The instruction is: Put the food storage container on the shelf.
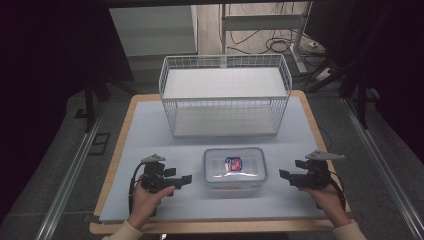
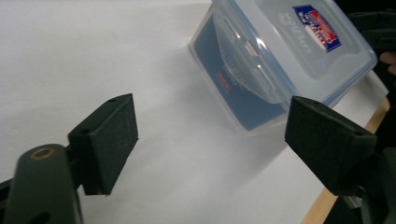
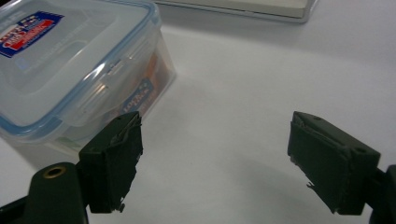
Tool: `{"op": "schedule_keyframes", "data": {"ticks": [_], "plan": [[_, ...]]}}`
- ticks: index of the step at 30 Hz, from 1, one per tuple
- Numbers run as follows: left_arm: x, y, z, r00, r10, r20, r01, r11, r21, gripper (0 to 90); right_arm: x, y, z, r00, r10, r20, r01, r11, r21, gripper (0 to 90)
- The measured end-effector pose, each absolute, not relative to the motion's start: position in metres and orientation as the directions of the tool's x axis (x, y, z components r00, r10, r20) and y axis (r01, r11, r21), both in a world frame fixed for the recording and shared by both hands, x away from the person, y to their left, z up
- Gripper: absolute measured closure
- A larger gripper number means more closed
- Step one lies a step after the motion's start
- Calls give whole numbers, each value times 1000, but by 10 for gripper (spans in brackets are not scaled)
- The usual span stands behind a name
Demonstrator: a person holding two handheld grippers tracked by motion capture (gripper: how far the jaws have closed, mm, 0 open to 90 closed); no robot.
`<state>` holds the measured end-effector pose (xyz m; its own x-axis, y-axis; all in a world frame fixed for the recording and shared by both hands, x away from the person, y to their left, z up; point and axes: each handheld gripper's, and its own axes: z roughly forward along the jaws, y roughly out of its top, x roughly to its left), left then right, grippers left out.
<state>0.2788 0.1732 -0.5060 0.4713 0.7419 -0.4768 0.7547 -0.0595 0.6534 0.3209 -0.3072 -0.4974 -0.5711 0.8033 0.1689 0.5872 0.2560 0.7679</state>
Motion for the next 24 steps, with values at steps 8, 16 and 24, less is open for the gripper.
{"op": "schedule_keyframes", "data": {"ticks": [8, 16, 24], "plan": [[294, 164, -501, 485, 709, -511, 758, -49, 651, 158, 322, -299, -489, -622, 750, 226, 586, 254, 770, 182], [312, 153, -504, 481, 656, -582, 784, -24, 620, 145, 326, -283, -479, -666, 690, 284, 587, 249, 770, 166], [326, 135, -510, 489, 612, -621, 807, -47, 589, 145, 334, -264, -479, -687, 634, 354, 619, 255, 743, 141]]}}
